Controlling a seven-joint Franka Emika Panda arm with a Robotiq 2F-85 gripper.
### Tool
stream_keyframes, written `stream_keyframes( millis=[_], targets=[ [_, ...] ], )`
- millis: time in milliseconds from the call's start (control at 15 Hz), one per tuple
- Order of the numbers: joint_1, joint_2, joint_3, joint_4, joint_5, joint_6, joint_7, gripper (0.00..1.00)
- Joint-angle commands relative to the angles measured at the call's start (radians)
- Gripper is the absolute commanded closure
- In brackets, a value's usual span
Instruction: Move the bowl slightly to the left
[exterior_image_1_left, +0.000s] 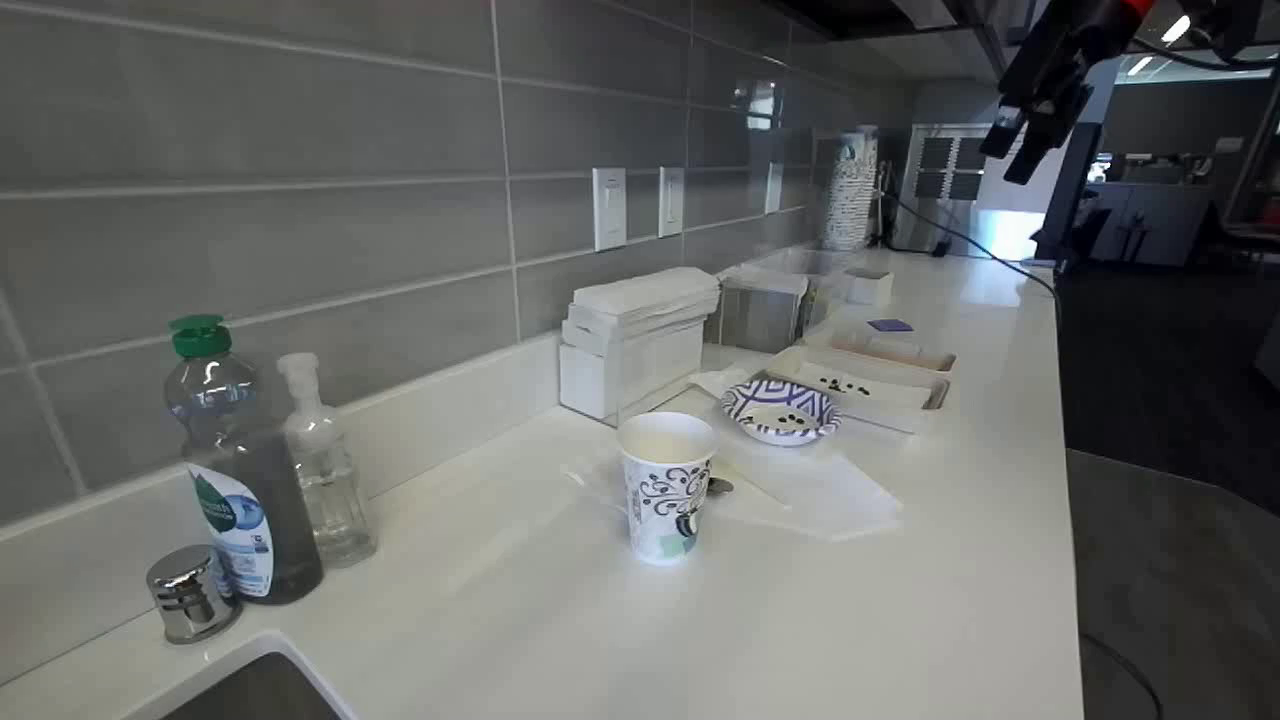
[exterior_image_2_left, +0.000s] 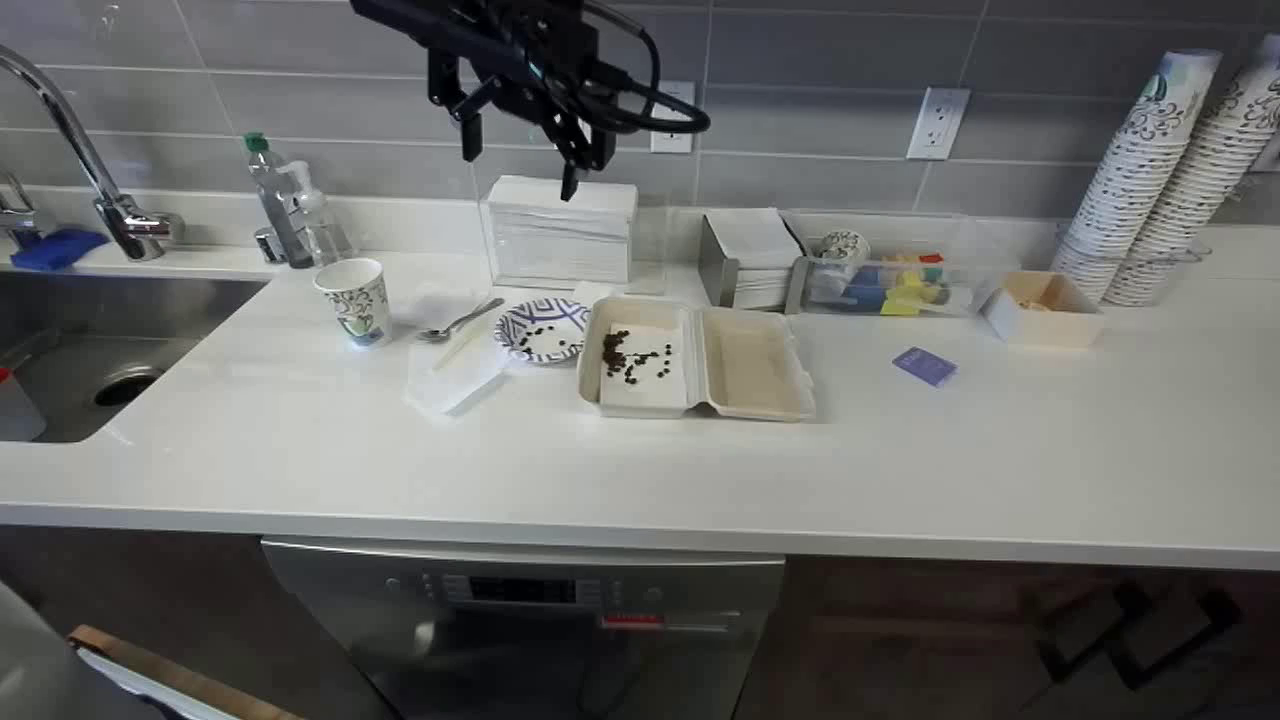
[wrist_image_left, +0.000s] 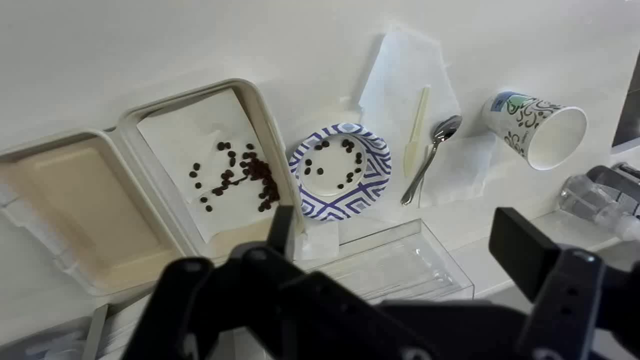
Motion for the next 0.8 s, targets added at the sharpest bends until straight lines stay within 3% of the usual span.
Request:
stream_keyframes(
  millis=[0,667,733],
  targets=[
    [-0.037,0.008,0.029,0.003,0.017,-0.005,-0.014,0.00],
    [-0.037,0.008,0.029,0.003,0.017,-0.005,-0.014,0.00],
    [-0.044,0.031,0.038,0.010,0.020,0.013,0.033,0.00]
  ],
)
